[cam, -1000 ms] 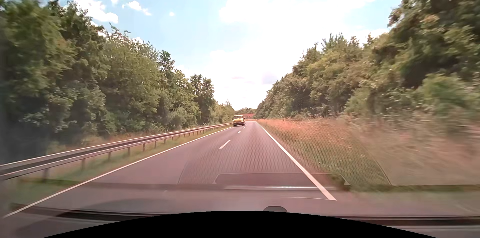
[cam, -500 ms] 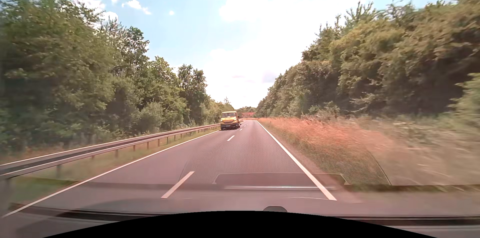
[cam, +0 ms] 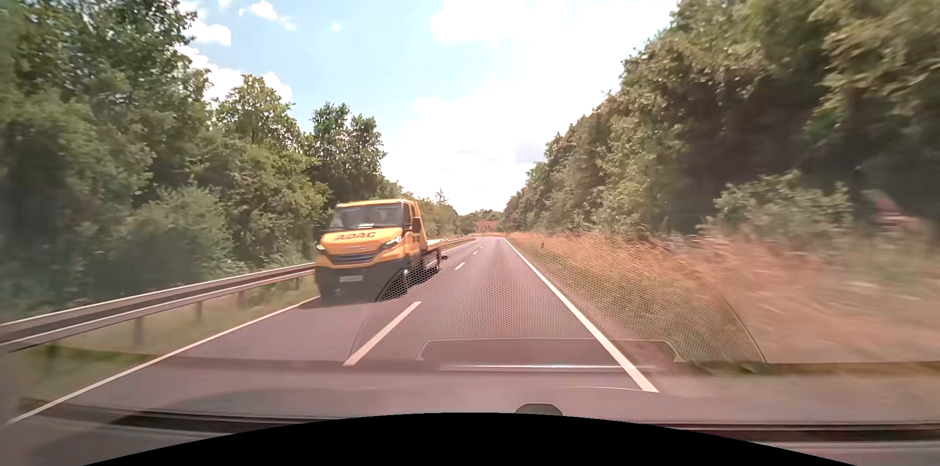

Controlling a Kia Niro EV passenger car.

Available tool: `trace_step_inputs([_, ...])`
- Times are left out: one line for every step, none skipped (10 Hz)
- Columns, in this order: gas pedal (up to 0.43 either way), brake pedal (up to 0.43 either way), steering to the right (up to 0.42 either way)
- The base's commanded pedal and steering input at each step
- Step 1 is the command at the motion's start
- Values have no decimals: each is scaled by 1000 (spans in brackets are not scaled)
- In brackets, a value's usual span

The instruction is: Follow the waypoints while adhering to traffic rules and regulations

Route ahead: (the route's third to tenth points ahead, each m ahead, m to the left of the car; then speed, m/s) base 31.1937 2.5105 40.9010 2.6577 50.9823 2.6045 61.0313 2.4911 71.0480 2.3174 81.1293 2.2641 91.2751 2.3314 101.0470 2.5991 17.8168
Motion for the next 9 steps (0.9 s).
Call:
trace_step_inputs([67,0,-5])
trace_step_inputs([67,0,-5])
trace_step_inputs([67,0,-5])
trace_step_inputs([67,0,-5])
trace_step_inputs([67,0,-5])
trace_step_inputs([67,0,-5])
trace_step_inputs([67,0,-5])
trace_step_inputs([67,0,-5])
trace_step_inputs([67,0,-5])
